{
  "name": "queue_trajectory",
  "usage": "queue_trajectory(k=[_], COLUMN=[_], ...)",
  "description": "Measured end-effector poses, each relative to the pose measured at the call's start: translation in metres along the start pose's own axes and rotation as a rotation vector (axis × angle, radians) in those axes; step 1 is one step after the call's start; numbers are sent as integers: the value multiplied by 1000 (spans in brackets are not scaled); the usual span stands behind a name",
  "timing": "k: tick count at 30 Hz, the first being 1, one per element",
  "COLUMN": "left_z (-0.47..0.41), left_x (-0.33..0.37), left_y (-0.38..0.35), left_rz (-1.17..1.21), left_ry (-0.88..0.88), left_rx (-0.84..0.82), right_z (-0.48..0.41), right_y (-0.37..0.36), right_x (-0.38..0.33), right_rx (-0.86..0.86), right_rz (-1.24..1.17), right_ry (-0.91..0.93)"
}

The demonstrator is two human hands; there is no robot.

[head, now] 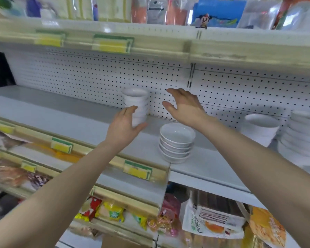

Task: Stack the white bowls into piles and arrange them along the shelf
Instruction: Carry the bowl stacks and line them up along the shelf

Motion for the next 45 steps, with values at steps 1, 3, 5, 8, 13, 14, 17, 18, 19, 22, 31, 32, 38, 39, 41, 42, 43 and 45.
queue_trajectory(k=[1, 3, 5, 8, 13, 14, 17, 18, 19, 22, 31, 32, 38, 39, 41, 42, 43, 45], left_z=[-7, -21, -33, -50, -72, -76, -86, -90, -92, -99, -123, -128, -138, -138, -138, -138, -136, -132], left_x=[-14, -39, -60, -90, -117, -119, -124, -124, -124, -124, -121, -121, -112, -112, -115, -118, -121, -126], left_y=[-2, -6, -13, -30, -65, -73, -95, -102, -108, -128, -171, -178, -174, -176, -180, -182, -183, -182], left_rz=[17, 38, 57, 127, 240, 279, 329, 321, 324, 375, 542, 565, 704, 720, 750, 750, 745, 746], left_ry=[8, 9, 4, 44, 117, 128, 139, 134, 135, 163, -11, -45, -149, -148, -136, -118, -102, -84], left_rx=[-14, -46, -87, -184, -361, -393, -479, -503, -528, -609, -688, -696, -697, -696, -710, -716, -721, -728], right_z=[-11, -31, -47, -70, -98, -102, -114, -117, -119, -125, -131, -132, -135, -135, -134, -133, -132, -127], right_y=[-9, -25, -39, -59, -89, -94, -106, -109, -113, -120, -138, -139, -143, -143, -144, -145, -145, -143], right_x=[-7, -20, -29, -40, -46, -45, -39, -37, -34, -25, -12, -12, -9, -9, -13, -15, -18, -24], right_rx=[-11, -31, -44, -40, -31, -25, -16, -18, -22, -31, 46, 69, 182, 198, 207, 207, 208, 214], right_rz=[-7, -46, -107, -137, -178, -187, -201, -204, -208, -246, -344, -354, -333, -333, -339, -343, -346, -344], right_ry=[-21, -85, -157, -227, -341, -364, -408, -416, -423, -438, -532, -539, -599, -601, -617, -627, -638, -660])
Point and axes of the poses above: each hand's wrist, its own z-axis away from the middle knuckle, its own y-axis out of the back of the hand, x = y × z, the point moved 8 cm from there along -z, towards the middle knuckle, and after that the axes turned 13 degrees about -z, right-handed, at the moved point
